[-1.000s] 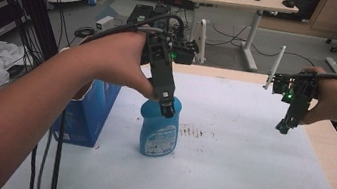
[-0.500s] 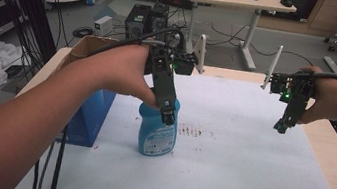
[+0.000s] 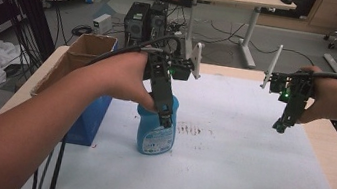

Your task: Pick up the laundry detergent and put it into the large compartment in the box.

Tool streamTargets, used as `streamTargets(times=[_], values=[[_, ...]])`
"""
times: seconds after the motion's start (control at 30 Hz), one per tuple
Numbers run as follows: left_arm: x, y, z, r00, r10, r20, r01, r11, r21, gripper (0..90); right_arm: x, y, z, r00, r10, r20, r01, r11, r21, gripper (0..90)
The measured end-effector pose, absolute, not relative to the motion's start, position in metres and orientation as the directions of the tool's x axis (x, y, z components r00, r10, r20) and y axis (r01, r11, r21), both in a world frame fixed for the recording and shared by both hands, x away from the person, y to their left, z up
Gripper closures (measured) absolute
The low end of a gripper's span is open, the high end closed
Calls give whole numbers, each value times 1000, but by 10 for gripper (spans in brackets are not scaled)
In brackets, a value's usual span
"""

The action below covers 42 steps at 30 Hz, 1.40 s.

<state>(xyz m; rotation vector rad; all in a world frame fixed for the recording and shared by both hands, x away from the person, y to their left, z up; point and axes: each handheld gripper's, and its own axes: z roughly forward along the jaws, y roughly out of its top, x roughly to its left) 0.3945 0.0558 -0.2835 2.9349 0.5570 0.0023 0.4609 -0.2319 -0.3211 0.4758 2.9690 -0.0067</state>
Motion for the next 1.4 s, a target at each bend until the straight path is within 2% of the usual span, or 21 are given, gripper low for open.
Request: streamTargets(times=[0.7, 0.8, 1.4], values=[[394, 52, -296, 929, 369, -3, 366, -921, 129, 28, 460, -229, -320, -942, 303, -144, 302, 953, 27, 24], [394, 53, -296, 930, 367, 0, 364, -923, 126, 95, 460, -230, -321, -942, 304, -143, 304, 952, 21, 24], [395, 52, -298, 926, 377, 8, 374, -921, 111, 178, 461, -230, -321, -942, 304, -145, 304, 952, 18, 24]])
